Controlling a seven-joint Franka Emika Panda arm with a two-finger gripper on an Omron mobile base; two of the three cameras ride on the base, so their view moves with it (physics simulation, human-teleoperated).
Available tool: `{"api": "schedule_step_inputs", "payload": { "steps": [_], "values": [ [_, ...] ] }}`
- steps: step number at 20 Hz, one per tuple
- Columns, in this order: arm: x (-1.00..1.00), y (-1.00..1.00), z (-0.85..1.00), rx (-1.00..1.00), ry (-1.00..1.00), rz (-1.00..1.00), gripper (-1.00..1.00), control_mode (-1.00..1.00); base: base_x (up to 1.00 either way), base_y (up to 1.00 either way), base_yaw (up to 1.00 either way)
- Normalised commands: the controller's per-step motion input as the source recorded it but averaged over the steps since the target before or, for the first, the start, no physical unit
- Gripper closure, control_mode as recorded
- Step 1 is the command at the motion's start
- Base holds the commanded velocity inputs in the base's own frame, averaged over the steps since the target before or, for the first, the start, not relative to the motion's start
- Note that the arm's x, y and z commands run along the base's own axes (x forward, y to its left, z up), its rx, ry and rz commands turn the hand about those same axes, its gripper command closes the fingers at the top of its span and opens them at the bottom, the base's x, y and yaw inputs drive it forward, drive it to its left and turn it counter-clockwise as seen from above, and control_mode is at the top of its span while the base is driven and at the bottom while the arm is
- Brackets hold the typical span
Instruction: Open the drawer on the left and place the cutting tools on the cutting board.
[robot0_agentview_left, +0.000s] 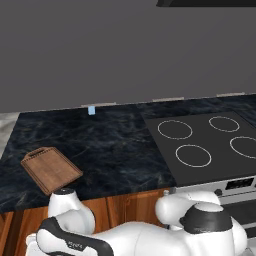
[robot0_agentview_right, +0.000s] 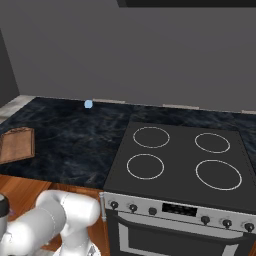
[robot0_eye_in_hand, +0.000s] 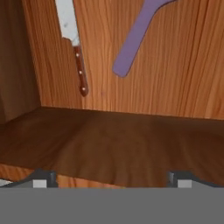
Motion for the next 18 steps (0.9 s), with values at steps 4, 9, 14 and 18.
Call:
{"api": "schedule_step_inputs", "payload": {
  "steps": [4, 9, 14, 18],
  "values": [
    [-0.08, 0.17, -0.22, -0.09, 0.04, 0.00, -1.00, -1.00, 0.00, 0.00, 0.00],
    [-0.11, 0.14, -0.18, -0.07, 0.02, 0.00, -1.00, -1.00, 0.00, 0.00, 0.00],
    [-0.28, 0.12, -0.09, -0.04, 0.00, 0.00, -1.00, -1.00, 0.00, 0.00, 0.00],
    [-0.52, 0.08, -0.01, -0.01, 0.00, 0.00, -1.00, -1.00, 0.00, 0.00, 0.00]
  ]
}}
